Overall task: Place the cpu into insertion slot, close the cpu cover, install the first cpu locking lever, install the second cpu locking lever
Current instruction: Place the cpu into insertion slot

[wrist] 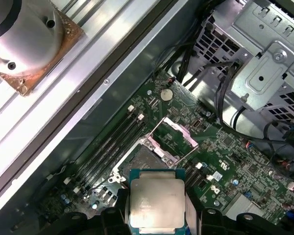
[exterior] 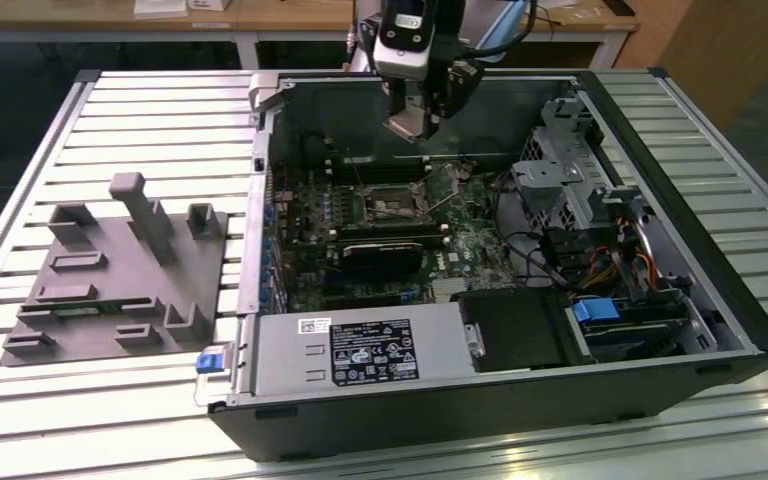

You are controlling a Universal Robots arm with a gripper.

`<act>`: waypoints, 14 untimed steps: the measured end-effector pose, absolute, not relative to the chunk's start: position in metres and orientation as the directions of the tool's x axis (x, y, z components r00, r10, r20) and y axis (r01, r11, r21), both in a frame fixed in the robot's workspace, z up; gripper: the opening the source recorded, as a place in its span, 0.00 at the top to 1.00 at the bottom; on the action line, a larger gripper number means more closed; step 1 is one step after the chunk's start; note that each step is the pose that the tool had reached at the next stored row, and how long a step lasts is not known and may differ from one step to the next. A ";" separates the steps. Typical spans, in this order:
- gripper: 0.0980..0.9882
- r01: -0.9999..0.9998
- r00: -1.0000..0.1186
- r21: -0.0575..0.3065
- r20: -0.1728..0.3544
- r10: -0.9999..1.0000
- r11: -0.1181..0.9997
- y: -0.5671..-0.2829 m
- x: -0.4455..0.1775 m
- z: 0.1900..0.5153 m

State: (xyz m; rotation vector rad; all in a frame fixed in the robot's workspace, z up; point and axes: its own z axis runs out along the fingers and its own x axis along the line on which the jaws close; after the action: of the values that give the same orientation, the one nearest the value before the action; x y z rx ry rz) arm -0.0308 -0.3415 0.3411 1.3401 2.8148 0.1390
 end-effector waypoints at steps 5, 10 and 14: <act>0.51 0.792 -0.608 0.089 0.019 0.794 0.604 -0.341 -0.031 0.340; 0.51 0.795 -0.603 0.089 0.019 0.797 0.600 -0.341 -0.036 0.339; 0.51 0.796 -0.602 0.089 0.019 0.798 0.598 -0.341 -0.039 0.339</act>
State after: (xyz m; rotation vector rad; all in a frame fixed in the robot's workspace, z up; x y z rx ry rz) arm -0.0387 -0.3414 0.3387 1.3915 2.7880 0.1382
